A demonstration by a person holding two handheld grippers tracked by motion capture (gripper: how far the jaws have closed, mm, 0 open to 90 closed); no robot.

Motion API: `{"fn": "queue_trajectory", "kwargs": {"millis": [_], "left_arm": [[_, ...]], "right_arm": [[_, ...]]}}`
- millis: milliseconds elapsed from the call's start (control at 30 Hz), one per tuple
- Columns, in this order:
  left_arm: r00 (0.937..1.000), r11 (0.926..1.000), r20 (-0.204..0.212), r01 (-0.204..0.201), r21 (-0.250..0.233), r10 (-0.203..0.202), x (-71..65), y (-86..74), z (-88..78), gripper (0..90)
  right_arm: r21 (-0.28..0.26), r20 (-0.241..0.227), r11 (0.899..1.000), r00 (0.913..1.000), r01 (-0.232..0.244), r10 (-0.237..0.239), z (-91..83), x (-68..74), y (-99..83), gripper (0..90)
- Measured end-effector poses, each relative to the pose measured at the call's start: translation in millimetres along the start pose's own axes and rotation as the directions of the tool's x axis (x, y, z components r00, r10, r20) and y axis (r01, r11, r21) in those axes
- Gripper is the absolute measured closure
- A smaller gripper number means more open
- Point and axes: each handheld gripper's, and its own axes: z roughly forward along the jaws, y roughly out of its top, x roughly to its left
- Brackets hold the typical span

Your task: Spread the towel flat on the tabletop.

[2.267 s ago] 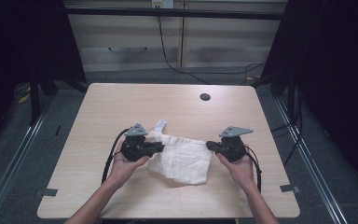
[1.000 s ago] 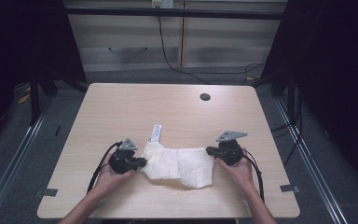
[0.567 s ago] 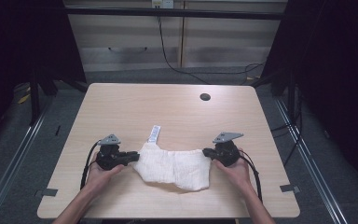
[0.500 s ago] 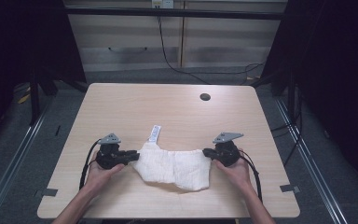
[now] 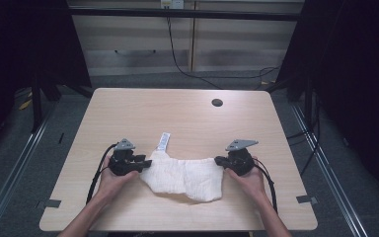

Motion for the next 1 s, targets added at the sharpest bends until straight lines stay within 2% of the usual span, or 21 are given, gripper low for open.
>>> {"fn": "queue_trajectory", "kwargs": {"millis": [100,233,300,333,367,400,467,533,800,900,1000], "left_arm": [[1.0000,1.0000,-0.003,0.003,0.004,-0.003,2.5,-1.0,2.8,54.0],[0.9998,0.9999,-0.011,0.014,0.001,-0.014,3.8,-2.2,3.8,53.5],[0.9998,1.0000,-0.018,0.001,0.005,-0.001,3.1,-2.2,3.7,54.2],[0.9999,0.9999,-0.010,-0.006,0.010,0.006,2.8,-2.3,3.6,60.5],[0.9998,0.9997,-0.005,-0.020,0.015,0.020,2.0,-2.3,3.6,72.1],[0.9997,0.9996,-0.004,-0.025,0.016,0.025,0.9,-2.2,3.4,72.1],[0.9997,0.9997,0.002,-0.023,0.002,0.023,0.4,-1.5,1.4,80.1],[0.9997,0.9998,0.015,-0.017,-0.011,0.017,1.2,-0.5,-1.5,84.2],[0.9996,0.9966,0.028,0.003,-0.082,-0.001,4.4,5.1,-19.4,85.3],[0.9997,0.9940,0.025,0.006,-0.109,-0.003,2.1,6.1,-27.9,85.2],[0.9997,0.9909,0.025,0.008,-0.134,-0.005,-3.2,6.4,-34.9,85.2]], "right_arm": [[0.002,-0.008,1.000,1.0000,-0.006,0.006,0.3,0.1,-0.7,86.0],[0.001,-0.015,1.000,0.9998,-0.009,0.009,0.9,0.2,-1.0,84.5],[0.002,-0.014,1.000,0.9998,-0.011,0.011,1.0,0.1,-1.0,84.2],[0.004,-0.016,1.000,0.9998,-0.012,0.012,0.8,-0.3,-1.1,84.4],[0.003,-0.018,1.000,0.9998,-0.011,0.011,0.8,-0.6,-1.2,84.9],[0.002,-0.018,1.000,0.9998,-0.012,0.012,0.7,-0.8,-1.2,85.5],[-0.001,-0.020,1.000,0.9997,-0.014,0.013,0.4,-0.8,-1.1,86.2],[-0.008,-0.021,1.000,0.9996,-0.019,0.018,-0.6,-1.0,-0.8,86.5],[-0.037,-0.020,0.999,0.9993,-0.032,0.031,-6.7,-2.9,1.2,86.2],[-0.061,-0.022,0.997,0.9989,-0.042,0.040,-10.5,-2.2,3.5,86.6],[-0.094,-0.043,0.994,0.9977,-0.057,0.053,-17.3,1.8,8.3,87.0]]}}
